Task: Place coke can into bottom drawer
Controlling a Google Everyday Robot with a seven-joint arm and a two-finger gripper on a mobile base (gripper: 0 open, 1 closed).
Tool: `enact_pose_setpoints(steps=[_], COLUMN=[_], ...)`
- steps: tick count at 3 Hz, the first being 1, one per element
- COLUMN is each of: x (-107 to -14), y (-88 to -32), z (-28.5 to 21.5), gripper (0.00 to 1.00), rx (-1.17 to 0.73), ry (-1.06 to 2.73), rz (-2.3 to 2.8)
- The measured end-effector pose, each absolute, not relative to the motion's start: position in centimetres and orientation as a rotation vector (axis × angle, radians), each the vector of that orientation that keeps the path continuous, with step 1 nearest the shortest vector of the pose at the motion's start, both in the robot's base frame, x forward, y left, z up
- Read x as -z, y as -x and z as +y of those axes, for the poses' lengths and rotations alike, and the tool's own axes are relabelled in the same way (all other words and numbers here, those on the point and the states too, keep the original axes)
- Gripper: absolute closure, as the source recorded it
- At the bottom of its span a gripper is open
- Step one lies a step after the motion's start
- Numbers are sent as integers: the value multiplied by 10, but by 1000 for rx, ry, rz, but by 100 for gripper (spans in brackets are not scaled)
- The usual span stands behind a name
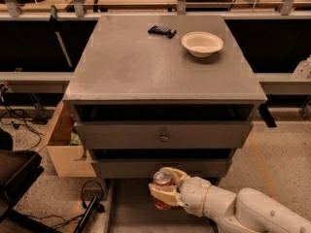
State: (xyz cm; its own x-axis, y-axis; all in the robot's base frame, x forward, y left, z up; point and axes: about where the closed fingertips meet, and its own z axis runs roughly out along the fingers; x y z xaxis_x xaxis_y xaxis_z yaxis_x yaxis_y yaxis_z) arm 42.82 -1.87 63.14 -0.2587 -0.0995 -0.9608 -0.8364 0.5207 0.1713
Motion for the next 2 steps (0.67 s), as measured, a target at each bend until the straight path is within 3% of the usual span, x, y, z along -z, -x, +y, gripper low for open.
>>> enact_pose_setpoints(steps=[2], x=[-565], y=[-444], z=[-23], gripper=[100], rx=[-938], ry=[743], rz=[1735])
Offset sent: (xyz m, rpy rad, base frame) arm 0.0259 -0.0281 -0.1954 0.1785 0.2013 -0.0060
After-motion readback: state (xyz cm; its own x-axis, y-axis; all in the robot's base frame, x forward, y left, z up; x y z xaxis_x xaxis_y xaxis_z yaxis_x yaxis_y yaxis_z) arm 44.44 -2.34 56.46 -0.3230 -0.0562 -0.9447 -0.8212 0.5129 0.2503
